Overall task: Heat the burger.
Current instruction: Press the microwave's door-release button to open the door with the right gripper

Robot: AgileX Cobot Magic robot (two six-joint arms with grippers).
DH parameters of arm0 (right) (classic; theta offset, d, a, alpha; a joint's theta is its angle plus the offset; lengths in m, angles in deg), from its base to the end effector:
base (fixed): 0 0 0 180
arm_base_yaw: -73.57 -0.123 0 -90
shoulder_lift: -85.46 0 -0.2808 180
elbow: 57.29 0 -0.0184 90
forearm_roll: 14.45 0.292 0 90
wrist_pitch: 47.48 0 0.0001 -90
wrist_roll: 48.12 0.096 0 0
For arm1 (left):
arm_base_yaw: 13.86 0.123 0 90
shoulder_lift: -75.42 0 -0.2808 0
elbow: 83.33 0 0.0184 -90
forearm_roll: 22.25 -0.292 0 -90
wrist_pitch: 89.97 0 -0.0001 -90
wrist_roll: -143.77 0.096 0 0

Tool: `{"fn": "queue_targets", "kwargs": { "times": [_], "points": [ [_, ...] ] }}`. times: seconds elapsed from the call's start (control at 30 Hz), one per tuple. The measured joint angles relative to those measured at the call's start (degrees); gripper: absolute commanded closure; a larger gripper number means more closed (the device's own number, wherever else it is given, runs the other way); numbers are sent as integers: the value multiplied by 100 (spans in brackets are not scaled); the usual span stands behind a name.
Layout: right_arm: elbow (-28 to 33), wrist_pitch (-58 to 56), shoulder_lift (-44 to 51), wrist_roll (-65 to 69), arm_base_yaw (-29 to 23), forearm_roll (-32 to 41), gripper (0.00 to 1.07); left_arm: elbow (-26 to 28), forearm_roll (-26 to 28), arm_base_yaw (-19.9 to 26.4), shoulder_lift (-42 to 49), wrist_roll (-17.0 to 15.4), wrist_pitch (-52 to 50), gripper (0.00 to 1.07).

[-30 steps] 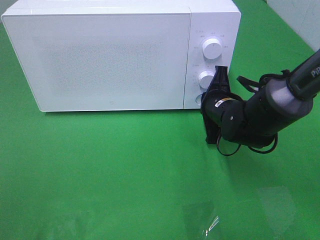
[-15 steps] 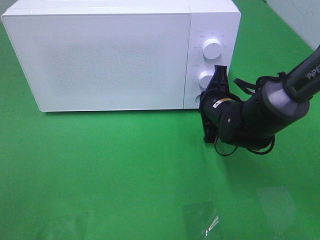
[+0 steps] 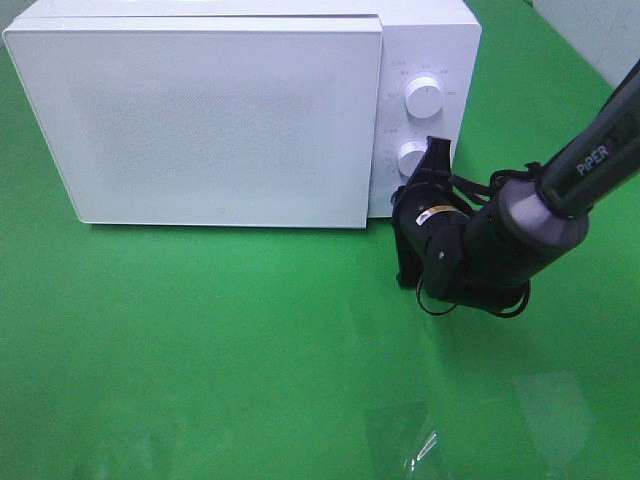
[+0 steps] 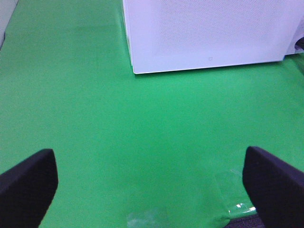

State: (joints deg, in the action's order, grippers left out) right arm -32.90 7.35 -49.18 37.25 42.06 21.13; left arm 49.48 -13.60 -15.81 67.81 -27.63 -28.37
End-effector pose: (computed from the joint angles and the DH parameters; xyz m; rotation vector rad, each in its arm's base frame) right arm 0.3635 0.1693 0.0278 1.5330 1.3713 1.1527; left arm 0.0346 -0.0139 0.3016 0.1967 2.0145 -0.1067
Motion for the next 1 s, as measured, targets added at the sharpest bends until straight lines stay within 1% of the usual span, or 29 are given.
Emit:
{"fn": "queue_targets", "kwargs": {
  "times": [1.0],
  "points": [
    [-46, -332, 63, -86, 17, -34, 104, 0, 0, 0, 0, 0, 0, 9]
  ]
}}
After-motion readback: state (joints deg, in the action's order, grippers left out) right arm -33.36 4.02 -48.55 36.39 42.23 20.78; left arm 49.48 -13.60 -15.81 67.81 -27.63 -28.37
